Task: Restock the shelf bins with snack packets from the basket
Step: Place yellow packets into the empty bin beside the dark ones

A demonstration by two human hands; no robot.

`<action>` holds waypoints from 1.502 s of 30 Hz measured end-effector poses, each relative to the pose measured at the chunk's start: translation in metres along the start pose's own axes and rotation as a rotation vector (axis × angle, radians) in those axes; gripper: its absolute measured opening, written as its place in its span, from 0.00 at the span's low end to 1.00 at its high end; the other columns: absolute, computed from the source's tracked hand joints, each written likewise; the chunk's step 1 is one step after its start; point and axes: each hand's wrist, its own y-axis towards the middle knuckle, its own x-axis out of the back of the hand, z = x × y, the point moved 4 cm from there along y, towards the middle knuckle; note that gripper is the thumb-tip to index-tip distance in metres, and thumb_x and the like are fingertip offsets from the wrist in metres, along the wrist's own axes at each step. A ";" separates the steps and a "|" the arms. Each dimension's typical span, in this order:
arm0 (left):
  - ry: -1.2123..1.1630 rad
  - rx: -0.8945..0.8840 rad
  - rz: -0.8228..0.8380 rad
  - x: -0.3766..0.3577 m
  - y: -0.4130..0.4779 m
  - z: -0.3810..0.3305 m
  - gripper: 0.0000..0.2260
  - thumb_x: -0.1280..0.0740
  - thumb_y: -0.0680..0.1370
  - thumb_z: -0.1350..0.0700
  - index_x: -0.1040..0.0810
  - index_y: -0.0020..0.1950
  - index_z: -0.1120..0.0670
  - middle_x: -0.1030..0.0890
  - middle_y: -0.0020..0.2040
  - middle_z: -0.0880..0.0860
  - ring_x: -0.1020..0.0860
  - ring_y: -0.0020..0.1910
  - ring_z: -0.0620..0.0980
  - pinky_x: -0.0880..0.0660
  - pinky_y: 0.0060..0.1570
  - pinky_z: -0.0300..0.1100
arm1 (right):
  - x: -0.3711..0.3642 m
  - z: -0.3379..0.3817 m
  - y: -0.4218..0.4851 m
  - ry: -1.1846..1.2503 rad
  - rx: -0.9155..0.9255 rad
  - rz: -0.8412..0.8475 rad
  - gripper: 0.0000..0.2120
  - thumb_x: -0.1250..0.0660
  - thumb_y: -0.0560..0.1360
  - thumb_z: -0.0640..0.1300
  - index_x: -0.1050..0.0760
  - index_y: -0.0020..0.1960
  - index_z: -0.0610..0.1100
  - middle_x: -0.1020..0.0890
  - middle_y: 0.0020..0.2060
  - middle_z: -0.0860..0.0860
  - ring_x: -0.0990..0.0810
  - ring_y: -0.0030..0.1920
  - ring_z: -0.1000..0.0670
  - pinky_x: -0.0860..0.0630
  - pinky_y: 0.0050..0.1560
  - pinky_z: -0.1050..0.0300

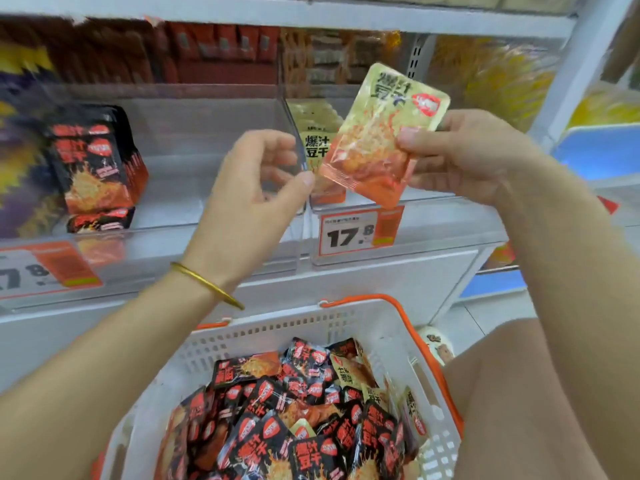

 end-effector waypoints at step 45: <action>0.516 -0.055 0.496 -0.066 -0.108 0.077 0.19 0.34 0.76 0.60 0.29 0.66 0.53 0.33 0.68 0.50 0.37 0.68 0.46 0.44 0.66 0.34 | -0.098 -0.226 -0.005 -0.759 -0.652 0.406 0.18 0.36 0.79 0.45 0.31 0.64 0.36 0.20 0.55 0.39 0.17 0.51 0.42 0.19 0.51 0.46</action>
